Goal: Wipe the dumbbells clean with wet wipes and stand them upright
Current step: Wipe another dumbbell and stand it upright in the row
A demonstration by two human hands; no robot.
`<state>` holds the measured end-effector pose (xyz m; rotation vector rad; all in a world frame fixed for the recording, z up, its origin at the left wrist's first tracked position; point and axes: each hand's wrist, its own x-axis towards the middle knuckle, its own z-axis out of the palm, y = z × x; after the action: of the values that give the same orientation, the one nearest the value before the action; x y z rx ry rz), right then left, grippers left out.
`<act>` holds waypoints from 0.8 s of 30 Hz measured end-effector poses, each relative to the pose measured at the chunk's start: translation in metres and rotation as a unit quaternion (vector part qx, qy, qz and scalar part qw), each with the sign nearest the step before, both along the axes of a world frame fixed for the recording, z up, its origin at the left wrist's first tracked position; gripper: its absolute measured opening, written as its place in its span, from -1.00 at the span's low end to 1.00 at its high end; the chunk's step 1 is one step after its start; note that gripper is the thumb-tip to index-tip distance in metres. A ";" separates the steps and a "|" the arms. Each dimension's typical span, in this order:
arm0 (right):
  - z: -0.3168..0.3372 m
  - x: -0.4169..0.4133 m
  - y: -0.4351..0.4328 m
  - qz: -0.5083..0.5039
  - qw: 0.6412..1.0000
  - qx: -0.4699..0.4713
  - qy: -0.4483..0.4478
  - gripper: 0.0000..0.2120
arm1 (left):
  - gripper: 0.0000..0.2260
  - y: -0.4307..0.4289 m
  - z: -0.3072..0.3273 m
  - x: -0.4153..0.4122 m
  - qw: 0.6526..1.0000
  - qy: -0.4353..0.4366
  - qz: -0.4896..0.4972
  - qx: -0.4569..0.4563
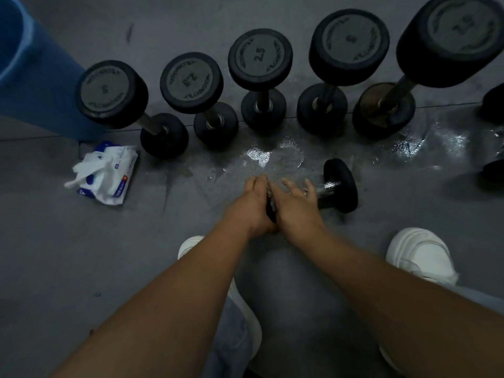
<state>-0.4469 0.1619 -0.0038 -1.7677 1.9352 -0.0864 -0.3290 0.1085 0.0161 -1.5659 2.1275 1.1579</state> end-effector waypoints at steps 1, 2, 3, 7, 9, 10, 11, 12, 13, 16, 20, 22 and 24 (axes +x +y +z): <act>-0.002 0.001 0.007 -0.021 0.999 -0.035 -0.001 -0.51 | 0.10 0.000 0.001 0.000 1.000 0.003 0.001 -0.004; -0.005 0.002 0.015 -0.042 0.996 -0.076 0.001 -0.60 | 0.08 -0.001 0.001 0.000 1.000 0.006 0.004 -0.007; -0.004 0.004 0.020 -0.058 0.994 -0.093 -0.001 -0.66 | 0.06 -0.001 0.001 -0.001 1.000 0.007 0.006 -0.007; -0.009 0.001 -0.004 -0.041 0.998 -0.046 -0.008 -0.77 | 0.10 -0.004 0.002 -0.002 1.000 -0.008 0.008 0.010; -0.002 0.005 0.005 -0.070 0.995 -0.070 -0.019 -0.81 | 0.11 -0.005 0.003 -0.001 1.000 -0.004 0.008 0.019; -0.001 0.008 0.019 -0.100 0.990 -0.099 -0.031 -0.83 | 0.11 -0.007 0.003 -0.001 1.000 -0.001 0.008 0.018; 0.002 0.012 0.037 -0.145 0.982 -0.107 -0.051 -0.84 | 0.12 -0.008 0.004 -0.002 1.000 -0.003 0.006 0.016; 0.000 0.017 0.056 -0.211 0.970 -0.080 -0.090 -0.83 | 0.12 -0.010 0.004 -0.003 1.000 -0.007 0.003 0.017; -0.006 0.021 0.066 -0.314 0.935 -0.027 -0.165 -0.84 | 0.13 -0.010 0.004 -0.003 1.000 -0.012 0.001 0.018; -0.017 0.020 0.026 -0.604 0.627 0.152 -0.468 -0.86 | 0.13 -0.007 0.002 -0.002 1.000 -0.007 0.004 0.012; -0.012 0.036 0.004 -0.654 0.463 0.137 -0.583 -0.77 | 0.13 -0.008 0.004 -0.002 1.000 0.001 0.012 0.015; -0.007 0.038 0.014 -0.640 0.463 0.112 -0.603 -0.77 | 0.13 -0.012 0.006 -0.004 1.000 -0.001 0.013 0.021; -0.012 0.035 0.008 -0.635 0.448 0.122 -0.617 -0.75 | 0.13 -0.012 0.003 -0.004 1.000 -0.002 0.012 0.019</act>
<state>-0.4119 0.1698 -0.0154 0.4888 1.3353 -1.1339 -0.3325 0.0969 0.0190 -1.5790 2.0771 1.1950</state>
